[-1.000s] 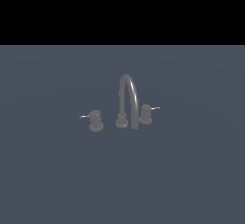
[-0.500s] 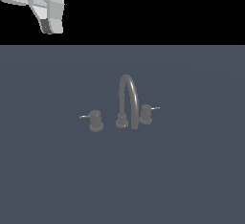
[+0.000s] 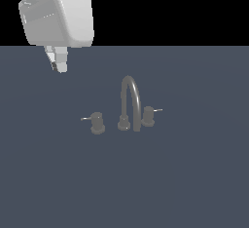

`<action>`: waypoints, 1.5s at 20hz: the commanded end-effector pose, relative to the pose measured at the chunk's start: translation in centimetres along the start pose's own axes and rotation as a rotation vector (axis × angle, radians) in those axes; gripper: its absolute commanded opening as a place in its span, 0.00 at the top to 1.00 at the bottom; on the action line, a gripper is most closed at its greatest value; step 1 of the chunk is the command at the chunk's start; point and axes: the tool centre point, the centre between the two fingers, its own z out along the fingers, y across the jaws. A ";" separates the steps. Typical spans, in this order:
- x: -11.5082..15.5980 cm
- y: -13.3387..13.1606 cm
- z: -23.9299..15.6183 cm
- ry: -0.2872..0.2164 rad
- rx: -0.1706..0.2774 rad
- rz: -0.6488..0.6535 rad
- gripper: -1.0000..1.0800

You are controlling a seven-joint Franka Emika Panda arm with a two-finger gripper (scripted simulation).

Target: Turn on the faucet by rotating a designated handle.

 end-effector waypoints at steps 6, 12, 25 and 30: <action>1.4 -2.7 4.1 -0.002 0.005 0.132 1.00; 2.7 -4.4 7.0 -0.002 0.007 0.226 1.00; 6.4 -7.7 13.7 0.002 0.005 0.439 1.00; 8.0 -8.7 16.1 0.005 0.003 0.518 1.00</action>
